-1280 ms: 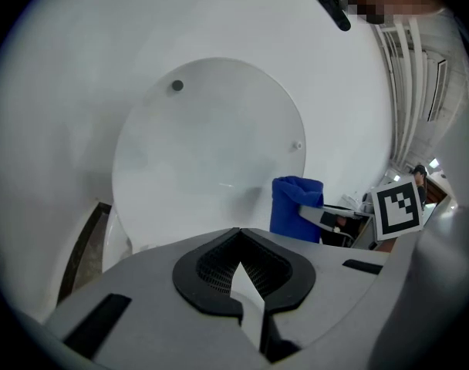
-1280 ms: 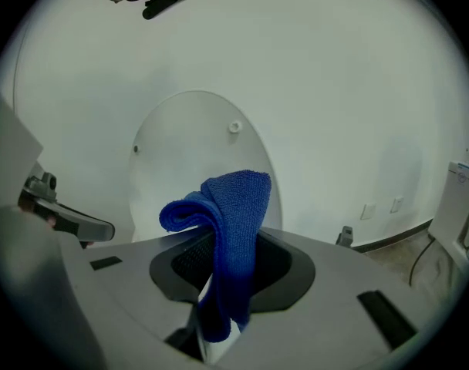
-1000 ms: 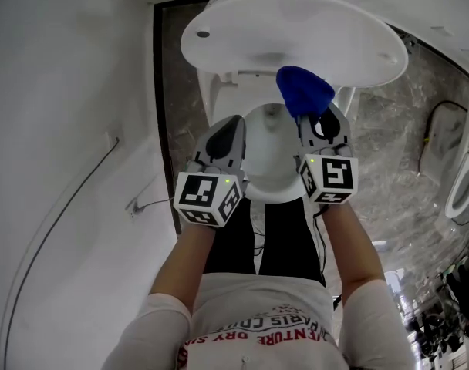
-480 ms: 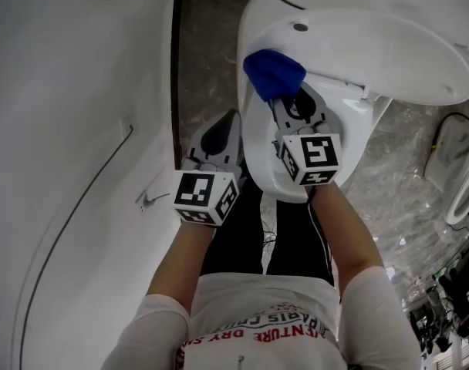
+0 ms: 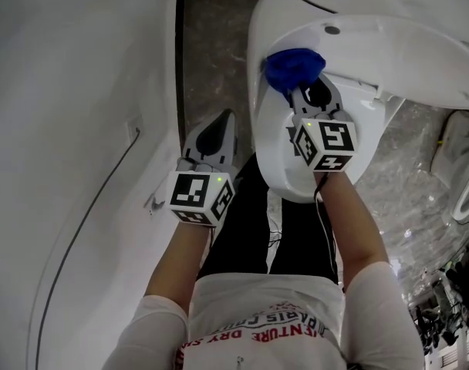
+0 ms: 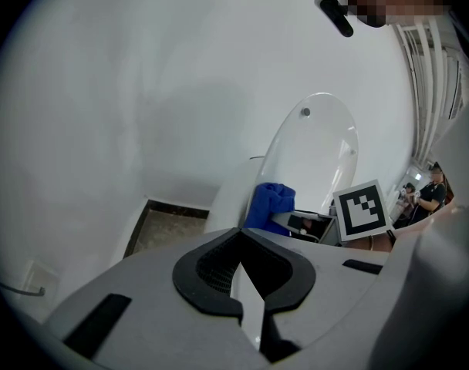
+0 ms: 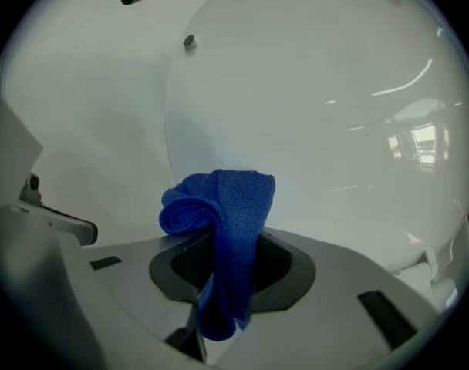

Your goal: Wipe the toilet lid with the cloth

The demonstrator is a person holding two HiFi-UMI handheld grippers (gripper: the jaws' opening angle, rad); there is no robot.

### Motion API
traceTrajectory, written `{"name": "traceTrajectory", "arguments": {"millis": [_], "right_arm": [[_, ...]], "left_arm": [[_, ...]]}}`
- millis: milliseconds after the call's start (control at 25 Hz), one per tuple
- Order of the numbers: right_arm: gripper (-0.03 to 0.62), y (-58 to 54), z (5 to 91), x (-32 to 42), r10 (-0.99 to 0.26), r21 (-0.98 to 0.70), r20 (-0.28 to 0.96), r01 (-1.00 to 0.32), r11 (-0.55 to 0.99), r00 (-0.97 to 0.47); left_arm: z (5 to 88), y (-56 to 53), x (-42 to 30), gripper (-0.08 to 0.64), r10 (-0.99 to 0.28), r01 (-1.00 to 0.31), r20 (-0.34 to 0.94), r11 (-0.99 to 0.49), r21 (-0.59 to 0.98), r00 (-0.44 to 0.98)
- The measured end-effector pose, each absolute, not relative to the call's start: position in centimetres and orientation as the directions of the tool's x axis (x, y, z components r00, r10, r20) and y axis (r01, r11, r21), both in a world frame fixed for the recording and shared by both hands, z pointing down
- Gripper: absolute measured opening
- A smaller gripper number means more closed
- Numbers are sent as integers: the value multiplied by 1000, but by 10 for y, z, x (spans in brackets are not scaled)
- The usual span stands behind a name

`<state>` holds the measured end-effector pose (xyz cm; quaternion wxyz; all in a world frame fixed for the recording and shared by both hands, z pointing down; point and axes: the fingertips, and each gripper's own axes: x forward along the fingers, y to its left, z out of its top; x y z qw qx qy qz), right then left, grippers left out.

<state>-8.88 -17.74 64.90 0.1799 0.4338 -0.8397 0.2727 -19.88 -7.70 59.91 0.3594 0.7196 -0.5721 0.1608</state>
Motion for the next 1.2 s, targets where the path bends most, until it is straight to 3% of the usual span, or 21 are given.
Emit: {"name": "traceTrajectory", "arguments": {"millis": [400, 1200], "right_arm": [[98, -182, 656, -54, -640, -274, 595, -872, 407, -486], [98, -197, 650, 60, -676, -156, 608, -897, 414, -417]], "left_arm": [[600, -86, -165, 6, -698, -926, 629, -137, 351, 342], [601, -88, -66, 6, -657, -920, 654, -180, 347, 375]]}}
